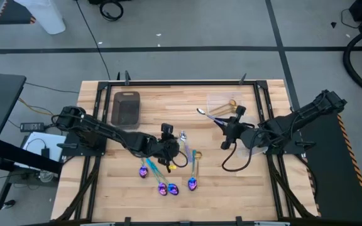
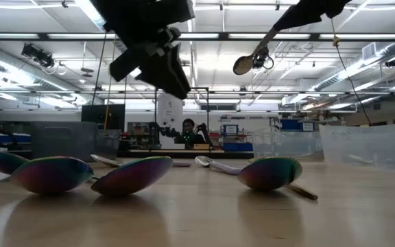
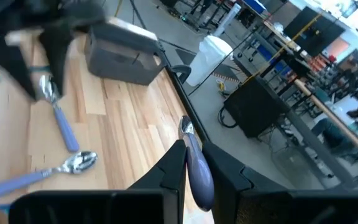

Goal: Sort silverware by color (type)
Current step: Put the purple spoon into the bottom transparent bin

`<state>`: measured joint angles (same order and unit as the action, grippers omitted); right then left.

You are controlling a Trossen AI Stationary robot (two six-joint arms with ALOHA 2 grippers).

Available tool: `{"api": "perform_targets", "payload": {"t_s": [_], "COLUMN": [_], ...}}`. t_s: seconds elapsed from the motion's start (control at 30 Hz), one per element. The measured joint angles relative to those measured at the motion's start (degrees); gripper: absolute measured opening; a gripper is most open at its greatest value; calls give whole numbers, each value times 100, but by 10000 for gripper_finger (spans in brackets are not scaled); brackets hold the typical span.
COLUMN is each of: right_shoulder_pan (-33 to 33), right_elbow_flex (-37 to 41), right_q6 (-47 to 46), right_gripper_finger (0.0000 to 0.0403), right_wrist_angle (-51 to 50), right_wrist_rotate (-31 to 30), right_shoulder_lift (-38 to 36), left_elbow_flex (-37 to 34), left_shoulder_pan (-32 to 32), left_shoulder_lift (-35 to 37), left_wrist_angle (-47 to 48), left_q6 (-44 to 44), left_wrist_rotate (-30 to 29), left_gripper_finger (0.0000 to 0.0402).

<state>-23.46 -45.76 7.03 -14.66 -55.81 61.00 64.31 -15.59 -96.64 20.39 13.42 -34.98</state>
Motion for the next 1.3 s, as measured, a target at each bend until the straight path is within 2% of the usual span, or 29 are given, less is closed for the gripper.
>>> {"api": "perform_targets", "payload": {"t_s": [0.13,0.27,0.43,0.6,0.7,0.83,1.0,1.2,1.3], "right_shoulder_pan": [4,4,30,80,182,387,614,787,840], "right_elbow_flex": [0,-11,-429,-739,-887,-1179,-1693,-1978,-1894], "right_q6": [-511,-1181,-2411,-3439,-3925,-4681,-5591,-6219,-6439], "right_gripper_finger": [55,55,55,55,55,55,55,55,55], "right_wrist_angle": [-118,-545,-1889,-2743,-3264,-4206,-5562,-6763,-7002], "right_wrist_rotate": [1,207,362,458,775,1487,2421,3229,3352], "right_shoulder_lift": [-152,-305,-237,-75,12,139,271,356,351], "left_elbow_flex": [-424,-997,-1716,-2062,-2164,-2283,-2675,-2809,-2809], "left_shoulder_pan": [-21,6,21,94,182,340,595,816,808], "left_shoulder_lift": [77,354,959,1594,1922,2278,2529,2645,2687], "left_wrist_angle": [-599,-1425,-2561,-3015,-3040,-3104,-3754,-4089,-4010], "left_q6": [-35,89,459,787,929,1026,1279,1353,1354], "left_wrist_rotate": [353,417,437,421,476,768,1254,1266,1288], "left_gripper_finger": [142,142,142,142,142,142,142,142,142]}}
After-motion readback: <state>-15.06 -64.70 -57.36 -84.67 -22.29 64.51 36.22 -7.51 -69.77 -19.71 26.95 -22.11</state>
